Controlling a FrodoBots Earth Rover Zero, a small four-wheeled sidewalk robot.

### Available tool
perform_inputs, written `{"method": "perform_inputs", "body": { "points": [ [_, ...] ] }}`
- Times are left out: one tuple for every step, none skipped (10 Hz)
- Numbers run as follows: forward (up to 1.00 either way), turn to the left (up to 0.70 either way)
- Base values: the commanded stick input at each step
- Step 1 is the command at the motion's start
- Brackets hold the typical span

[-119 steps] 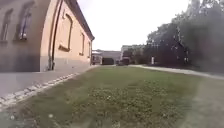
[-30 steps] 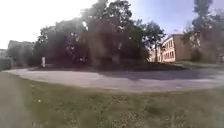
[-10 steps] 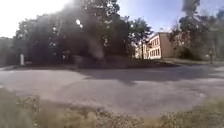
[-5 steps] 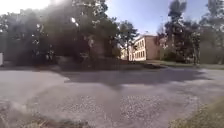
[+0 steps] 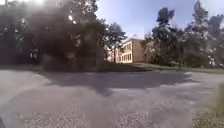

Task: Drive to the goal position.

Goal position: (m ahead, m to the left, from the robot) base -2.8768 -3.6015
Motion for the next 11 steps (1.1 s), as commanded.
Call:
{"method": "perform_inputs", "body": {
  "points": [
    [0.70,-0.35],
    [0.70,-0.35],
    [0.70,-0.35],
    [0.70,-0.35],
    [0.70,-0.35],
    [0.70,-0.35],
    [0.70,-0.35],
    [0.70,-0.35],
    [0.70,-0.35],
    [0.70,-0.35],
    [0.70,-0.35]
  ]
}}
